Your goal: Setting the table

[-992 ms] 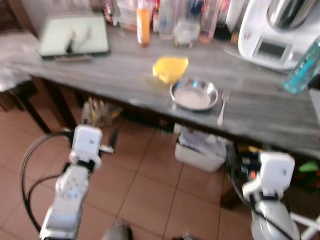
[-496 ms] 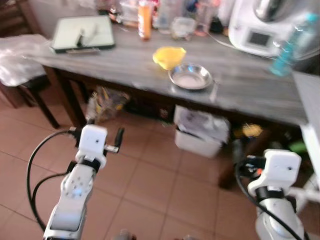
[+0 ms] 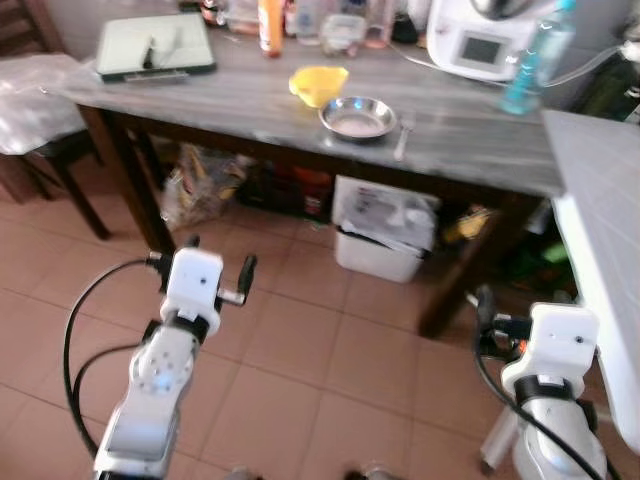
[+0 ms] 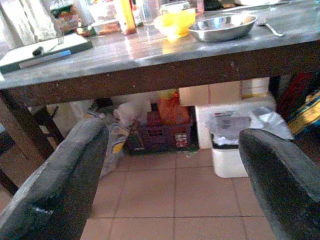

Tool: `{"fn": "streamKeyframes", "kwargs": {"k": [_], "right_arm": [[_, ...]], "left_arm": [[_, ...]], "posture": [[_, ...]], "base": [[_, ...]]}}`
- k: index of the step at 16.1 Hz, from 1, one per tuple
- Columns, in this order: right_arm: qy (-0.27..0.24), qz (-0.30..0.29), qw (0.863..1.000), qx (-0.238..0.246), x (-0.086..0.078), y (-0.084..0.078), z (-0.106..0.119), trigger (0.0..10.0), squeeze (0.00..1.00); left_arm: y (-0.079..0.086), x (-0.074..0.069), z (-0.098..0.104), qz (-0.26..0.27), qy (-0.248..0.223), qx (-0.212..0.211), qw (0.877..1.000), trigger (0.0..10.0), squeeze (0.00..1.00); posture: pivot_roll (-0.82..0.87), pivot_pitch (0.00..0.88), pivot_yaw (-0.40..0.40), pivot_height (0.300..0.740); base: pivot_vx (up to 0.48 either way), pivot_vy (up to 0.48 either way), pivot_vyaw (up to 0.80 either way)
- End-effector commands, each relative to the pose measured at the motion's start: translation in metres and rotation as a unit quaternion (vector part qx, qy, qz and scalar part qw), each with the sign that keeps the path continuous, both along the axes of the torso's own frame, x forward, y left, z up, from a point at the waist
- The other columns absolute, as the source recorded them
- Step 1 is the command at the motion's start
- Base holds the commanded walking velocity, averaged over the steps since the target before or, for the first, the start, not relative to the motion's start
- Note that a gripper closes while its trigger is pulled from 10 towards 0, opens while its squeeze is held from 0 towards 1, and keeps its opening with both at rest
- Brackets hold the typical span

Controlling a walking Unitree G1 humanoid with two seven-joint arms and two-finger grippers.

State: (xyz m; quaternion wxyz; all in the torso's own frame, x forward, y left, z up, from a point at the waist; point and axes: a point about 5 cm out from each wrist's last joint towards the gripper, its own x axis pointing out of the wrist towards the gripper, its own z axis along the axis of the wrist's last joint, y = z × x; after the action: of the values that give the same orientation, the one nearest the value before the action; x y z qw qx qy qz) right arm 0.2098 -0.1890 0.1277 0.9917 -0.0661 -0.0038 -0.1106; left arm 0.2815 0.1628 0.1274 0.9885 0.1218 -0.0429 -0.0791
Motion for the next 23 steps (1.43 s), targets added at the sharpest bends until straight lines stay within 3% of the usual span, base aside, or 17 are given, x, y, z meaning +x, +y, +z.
{"fn": "streamKeyframes", "kwargs": {"k": [1, 4, 9, 18, 23], "right_arm": [[0.001, 0.000, 1.000, 0.003, 0.000, 0.000, 0.000, 10.0, 0.00], [0.001, 0.004, 1.000, 0.001, 0.000, -0.002, 0.000, 10.0, 0.00], [-0.006, -0.002, 1.000, -0.012, 0.002, -0.004, 0.002, 10.0, 0.00], [-0.015, -0.007, 1.000, -0.024, 0.003, -0.006, 0.007, 10.0, 0.00], [-0.057, -0.015, 0.997, -0.040, 0.000, -0.009, 0.024, 10.0, 0.00]], "left_arm": [[0.003, -0.001, 0.000, -0.001, -0.001, 0.008, 1.000, 10.0, 0.00], [-0.004, 0.002, 0.006, -0.030, -0.017, -0.006, 0.999, 10.0, 0.00], [0.003, 0.004, 0.009, -0.025, -0.016, -0.013, 0.999, 10.0, 0.00], [-0.008, 0.010, 0.010, -0.044, -0.015, -0.031, 0.998, 10.0, 0.00], [-0.018, 0.011, 0.024, -0.062, -0.036, -0.050, 0.996, 10.0, 0.00]], "posture": [[0.07, 0.143, -0.057, 0.740], [0.08, 0.140, -0.061, 0.740], [0.08, 0.133, -0.063, 0.740], [0.06, 0.129, -0.053, 0.740], [0.06, 0.133, -0.057, 0.740]], "base": [[-0.262, 0.000, 0.00], [0.000, 0.000, 0.00], [0.000, -0.052, 0.00], [0.000, -0.436, 0.00], [0.000, -0.480, 0.00]]}}
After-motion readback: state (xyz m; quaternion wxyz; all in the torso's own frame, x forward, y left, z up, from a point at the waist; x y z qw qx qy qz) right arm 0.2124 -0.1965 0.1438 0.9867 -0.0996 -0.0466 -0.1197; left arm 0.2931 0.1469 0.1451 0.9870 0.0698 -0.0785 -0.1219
